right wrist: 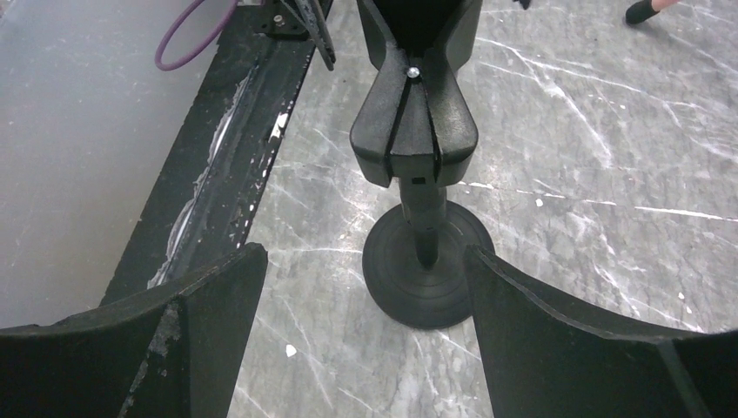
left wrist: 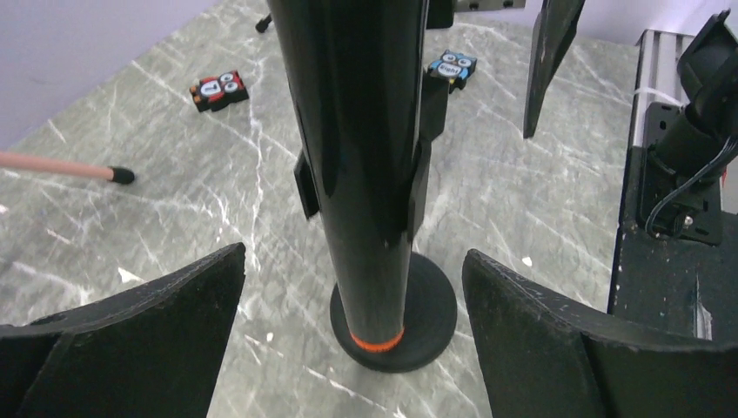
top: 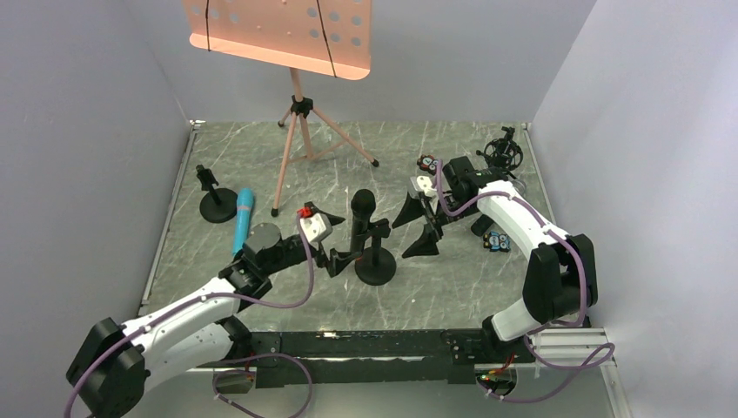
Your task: Attach the microphones to the stand
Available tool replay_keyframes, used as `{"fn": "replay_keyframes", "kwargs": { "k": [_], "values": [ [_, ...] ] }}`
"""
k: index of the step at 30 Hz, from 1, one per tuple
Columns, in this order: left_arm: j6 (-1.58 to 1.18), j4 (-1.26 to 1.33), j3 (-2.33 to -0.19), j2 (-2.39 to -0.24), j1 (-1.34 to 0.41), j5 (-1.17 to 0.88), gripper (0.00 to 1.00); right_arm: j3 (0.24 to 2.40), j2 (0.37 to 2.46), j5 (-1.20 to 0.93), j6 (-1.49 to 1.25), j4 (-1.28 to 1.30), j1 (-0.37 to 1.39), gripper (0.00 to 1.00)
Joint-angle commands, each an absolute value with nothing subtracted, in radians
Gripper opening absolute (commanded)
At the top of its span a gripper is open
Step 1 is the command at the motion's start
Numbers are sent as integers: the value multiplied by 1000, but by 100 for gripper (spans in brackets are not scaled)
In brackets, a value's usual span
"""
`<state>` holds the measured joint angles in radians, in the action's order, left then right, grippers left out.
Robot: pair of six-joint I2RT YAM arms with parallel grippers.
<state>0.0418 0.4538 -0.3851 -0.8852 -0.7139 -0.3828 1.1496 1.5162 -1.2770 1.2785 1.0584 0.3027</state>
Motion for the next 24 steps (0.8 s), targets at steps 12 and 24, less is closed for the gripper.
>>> {"fn": "replay_keyframes", "kwargs": {
  "k": [12,24],
  "values": [
    [-20,637,-537,-1051,-687,-574,76,1162,1480,-1339,1373,1108,299,90],
    [-33,605,-565,-1087,-686,-575,52,1166,1477,-1340,1376,1113,290,90]
  ]
}}
